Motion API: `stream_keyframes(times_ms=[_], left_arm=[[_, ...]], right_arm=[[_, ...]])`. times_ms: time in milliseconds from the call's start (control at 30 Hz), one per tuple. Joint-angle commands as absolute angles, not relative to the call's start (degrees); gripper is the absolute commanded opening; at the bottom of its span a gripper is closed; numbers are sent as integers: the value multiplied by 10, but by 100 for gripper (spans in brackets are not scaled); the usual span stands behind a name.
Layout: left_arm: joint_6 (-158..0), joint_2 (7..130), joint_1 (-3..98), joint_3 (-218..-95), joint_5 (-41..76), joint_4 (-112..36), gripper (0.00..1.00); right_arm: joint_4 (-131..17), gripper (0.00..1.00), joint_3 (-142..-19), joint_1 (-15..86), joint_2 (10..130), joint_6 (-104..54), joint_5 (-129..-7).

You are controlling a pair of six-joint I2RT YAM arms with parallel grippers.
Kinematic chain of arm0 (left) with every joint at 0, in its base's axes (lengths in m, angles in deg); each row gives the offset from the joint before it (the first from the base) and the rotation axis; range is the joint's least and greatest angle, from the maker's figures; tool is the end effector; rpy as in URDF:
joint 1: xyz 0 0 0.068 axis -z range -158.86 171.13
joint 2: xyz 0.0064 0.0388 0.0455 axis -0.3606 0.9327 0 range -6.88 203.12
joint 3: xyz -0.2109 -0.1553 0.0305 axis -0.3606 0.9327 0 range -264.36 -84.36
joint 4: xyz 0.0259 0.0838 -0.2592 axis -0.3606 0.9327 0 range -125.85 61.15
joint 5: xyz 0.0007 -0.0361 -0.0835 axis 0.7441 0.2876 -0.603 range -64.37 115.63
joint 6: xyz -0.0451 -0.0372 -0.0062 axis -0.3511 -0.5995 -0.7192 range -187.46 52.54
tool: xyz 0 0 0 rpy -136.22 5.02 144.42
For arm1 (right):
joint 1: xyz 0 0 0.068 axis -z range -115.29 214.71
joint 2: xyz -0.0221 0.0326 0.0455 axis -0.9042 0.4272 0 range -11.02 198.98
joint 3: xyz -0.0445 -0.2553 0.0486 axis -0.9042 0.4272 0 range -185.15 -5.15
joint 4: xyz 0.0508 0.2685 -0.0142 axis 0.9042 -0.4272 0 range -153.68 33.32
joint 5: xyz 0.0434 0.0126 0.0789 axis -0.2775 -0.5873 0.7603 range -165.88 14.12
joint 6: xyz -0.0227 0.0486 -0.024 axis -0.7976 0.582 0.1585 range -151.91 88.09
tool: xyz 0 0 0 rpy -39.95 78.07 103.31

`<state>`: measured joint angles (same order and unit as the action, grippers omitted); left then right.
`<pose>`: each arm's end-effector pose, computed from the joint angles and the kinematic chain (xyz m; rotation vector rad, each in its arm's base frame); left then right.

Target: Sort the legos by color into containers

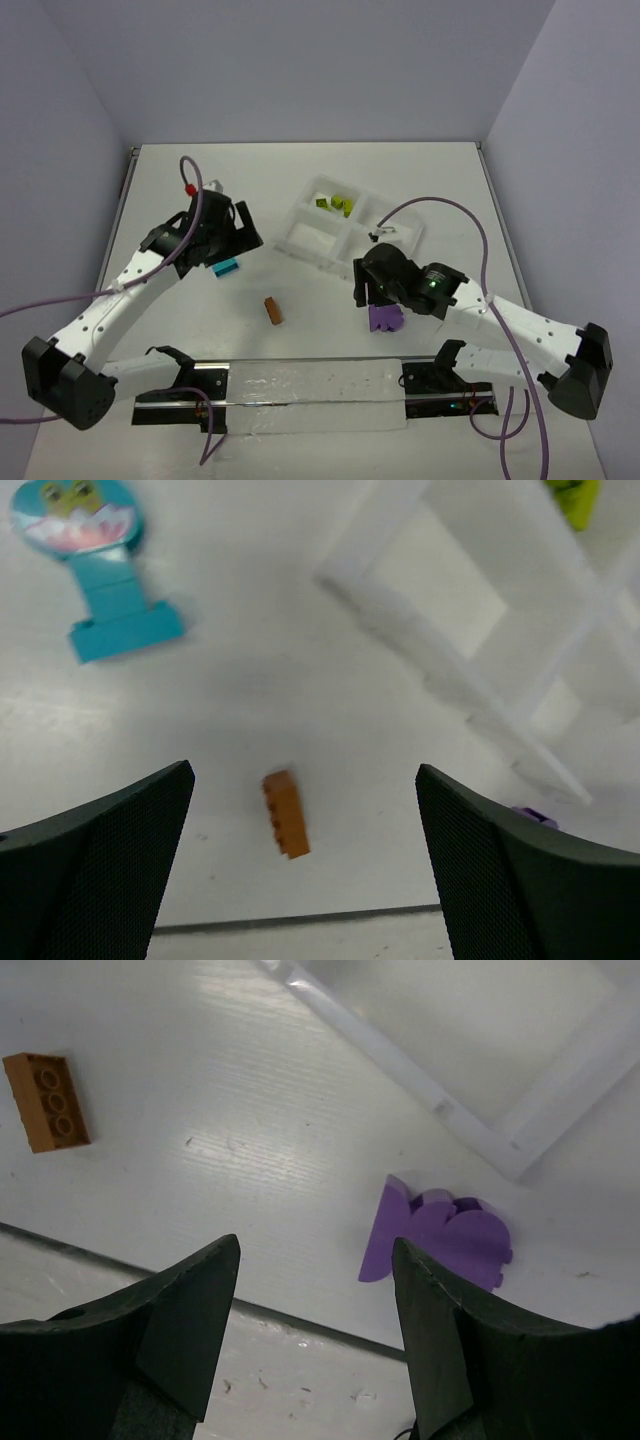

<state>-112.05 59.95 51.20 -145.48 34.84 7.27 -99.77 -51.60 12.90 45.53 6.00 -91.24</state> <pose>0.2275 -0.1238 0.2941 -0.3829 2.4185 -0.4007 0.1407 0.1605 0.2476 -0.1897 2.4775 0.3453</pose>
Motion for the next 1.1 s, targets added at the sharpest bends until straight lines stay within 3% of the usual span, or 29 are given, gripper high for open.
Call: stream_keyframes(times_ms=[0,267,433,733,933,1067], left_arm=[[-1199,516,516,-1407,435,127,99],[-1268,520,514,-1380,497,181,93],[-1237,626,486,-1389,566,141,92],[-1121,753,389,-1423,451,17,94],[-1102,808,387,-1449,422,0,86],[-1098,842,387,-1466,427,-7,75]], right_arm=[[-937,70,-561,77,492,67,-968],[-908,71,-584,28,556,75,-972],[-910,71,-589,27,556,65,-989],[-928,71,-587,28,539,69,-1011],[-931,71,-590,27,546,68,-1010],[-928,72,-591,27,549,66,-1010]])
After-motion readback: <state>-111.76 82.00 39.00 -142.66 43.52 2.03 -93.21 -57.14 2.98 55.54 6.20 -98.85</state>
